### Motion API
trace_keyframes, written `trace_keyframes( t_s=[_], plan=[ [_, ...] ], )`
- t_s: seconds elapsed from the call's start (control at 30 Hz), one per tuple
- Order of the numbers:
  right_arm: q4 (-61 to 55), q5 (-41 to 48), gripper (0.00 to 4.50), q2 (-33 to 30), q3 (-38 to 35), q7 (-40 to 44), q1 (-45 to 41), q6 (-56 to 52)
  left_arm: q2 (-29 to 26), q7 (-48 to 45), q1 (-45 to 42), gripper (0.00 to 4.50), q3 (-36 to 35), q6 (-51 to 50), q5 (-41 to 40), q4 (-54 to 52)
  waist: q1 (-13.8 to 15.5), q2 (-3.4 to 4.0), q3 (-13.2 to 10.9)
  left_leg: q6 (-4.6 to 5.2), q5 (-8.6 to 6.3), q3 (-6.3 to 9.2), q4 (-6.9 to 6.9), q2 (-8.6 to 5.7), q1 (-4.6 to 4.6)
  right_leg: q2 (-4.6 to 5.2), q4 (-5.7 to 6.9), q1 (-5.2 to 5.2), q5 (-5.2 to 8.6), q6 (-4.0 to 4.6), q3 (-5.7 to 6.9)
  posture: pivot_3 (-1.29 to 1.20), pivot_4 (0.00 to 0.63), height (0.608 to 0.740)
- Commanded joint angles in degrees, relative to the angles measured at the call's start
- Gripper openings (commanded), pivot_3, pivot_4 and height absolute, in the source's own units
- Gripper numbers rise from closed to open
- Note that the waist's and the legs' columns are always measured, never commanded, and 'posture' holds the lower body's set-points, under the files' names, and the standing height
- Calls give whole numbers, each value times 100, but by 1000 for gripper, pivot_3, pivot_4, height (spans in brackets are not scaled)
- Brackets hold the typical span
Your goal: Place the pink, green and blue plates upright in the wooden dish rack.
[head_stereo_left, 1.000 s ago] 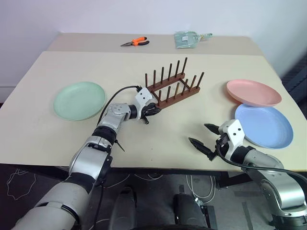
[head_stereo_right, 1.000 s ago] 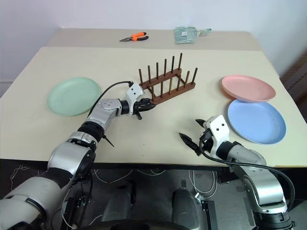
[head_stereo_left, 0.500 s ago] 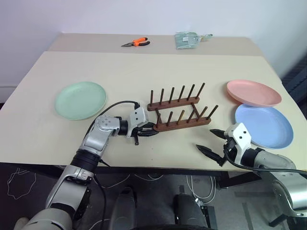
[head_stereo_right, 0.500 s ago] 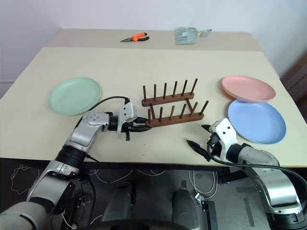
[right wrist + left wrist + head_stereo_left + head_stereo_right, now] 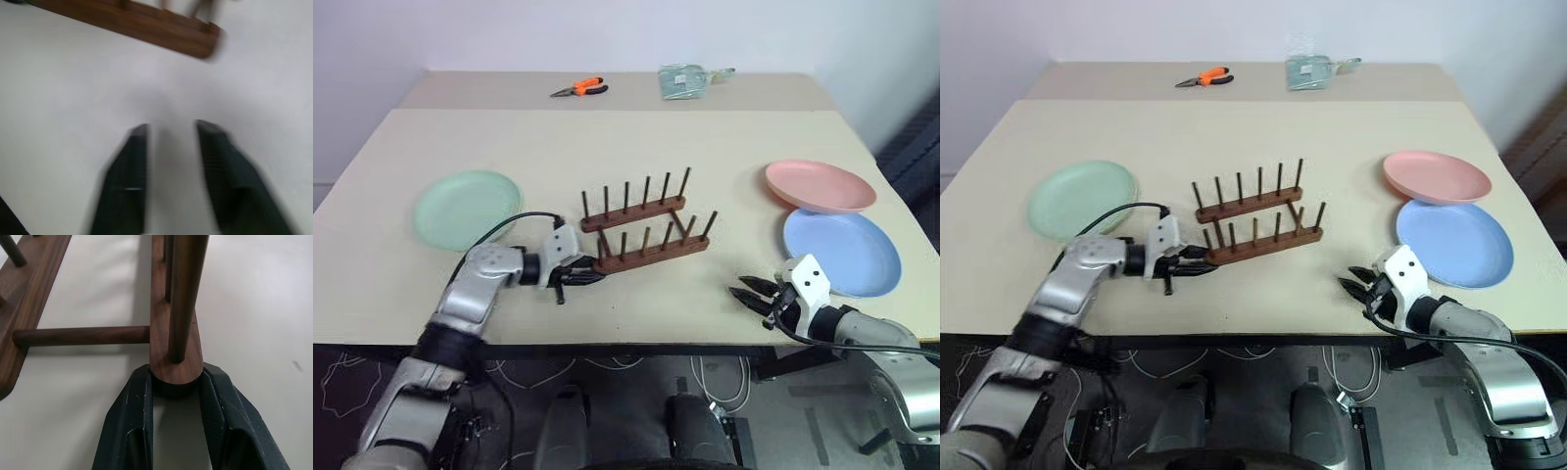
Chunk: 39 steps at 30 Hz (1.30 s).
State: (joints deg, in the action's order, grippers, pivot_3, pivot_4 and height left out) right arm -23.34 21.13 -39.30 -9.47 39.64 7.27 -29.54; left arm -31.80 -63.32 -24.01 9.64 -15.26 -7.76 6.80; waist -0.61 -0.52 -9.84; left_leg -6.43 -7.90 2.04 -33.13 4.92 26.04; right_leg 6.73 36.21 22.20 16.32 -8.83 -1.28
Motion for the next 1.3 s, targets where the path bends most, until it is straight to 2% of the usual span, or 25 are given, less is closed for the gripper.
trace_keyframes(
  t_s=[0.03,0.23,0.43,0.47,0.5,0.57,0.7,0.73,0.87,0.97,1.07,1.17,1.2,1.3],
  plan=[
    [-118,-1,74,65,112,-9,-116,55,61,184,140,702,-126,-474,-269,-390,2,-2,0,0,0,0,-5,0,0,0,0,-3,-1,1,0,0,150,740],
    [37,-75,74,38,275,-2,-351,40,243,52,-56,702,554,-54,72,-351,57,-2,1,1,0,0,-9,-1,0,0,-2,-6,0,3,-1,0,150,740],
    [-8,121,74,-104,212,267,-328,-132,639,-140,-795,702,1077,623,477,668,166,-4,1,1,0,0,-9,-3,2,1,-6,-7,0,3,0,0,150,740],
    [-49,217,561,-111,169,305,-294,-230,715,-219,-938,1202,1110,681,473,863,167,-4,2,1,0,0,-11,-3,2,0,-7,-8,0,3,0,0,150,740],
    [-81,277,819,-110,144,321,-274,-301,757,-281,-1020,1729,1119,729,462,993,165,-4,2,2,0,0,-12,-4,2,1,-7,-10,0,3,0,0,150,740],
    [-202,264,1701,-126,131,323,-171,-306,807,-360,-1168,2550,1172,978,539,1262,141,-4,2,2,0,0,-11,-4,2,1,-7,-10,0,3,0,0,150,740],
    [-273,109,3680,-97,114,176,-62,-218,782,-370,-1303,4439,1206,1290,723,1602,127,-3,2,3,-1,0,-5,-3,2,0,-7,-5,1,0,-1,0,150,740],
    [-269,55,4053,-88,120,140,-40,-171,756,-381,-1304,4467,1193,1326,735,1645,127,-3,2,3,-1,0,-5,-3,2,0,-6,-4,0,0,0,0,150,740],
    [-271,-20,4053,-46,121,62,13,-89,520,-368,-1173,4467,964,1089,641,1490,113,-2,3,2,-1,0,-6,-2,1,1,-6,-5,0,1,-1,0,150,740],
    [-224,6,3166,-33,85,28,-32,-128,61,-569,-735,3637,647,473,254,732,19,-1,3,2,-1,-1,-2,-1,0,0,-2,-1,0,1,-1,0,150,740],
    [-101,-115,1668,-49,172,-22,-132,-78,-345,-621,-299,2102,638,5,180,33,-45,0,4,2,0,0,7,2,-10,-1,2,-2,1,1,-1,0,150,740],
    [19,-228,96,-56,251,-30,-207,-21,-483,-538,16,605,646,-545,-15,-648,-13,0,4,1,-1,-1,4,1,-36,0,-1,-29,2,4,-2,0,150,740],
    [42,-270,0,-56,272,-31,-227,-4,-441,-488,97,166,648,-771,-125,-897,-6,0,4,1,-2,-2,4,1,-45,0,-8,-40,2,4,-2,0,150,740],
    [105,-380,0,-69,343,-52,-294,-6,-162,-250,230,166,682,-1298,-348,-1389,29,-2,3,4,-5,-2,4,0,-55,2,-19,-58,3,5,-2,0,150,740]
  ],
)
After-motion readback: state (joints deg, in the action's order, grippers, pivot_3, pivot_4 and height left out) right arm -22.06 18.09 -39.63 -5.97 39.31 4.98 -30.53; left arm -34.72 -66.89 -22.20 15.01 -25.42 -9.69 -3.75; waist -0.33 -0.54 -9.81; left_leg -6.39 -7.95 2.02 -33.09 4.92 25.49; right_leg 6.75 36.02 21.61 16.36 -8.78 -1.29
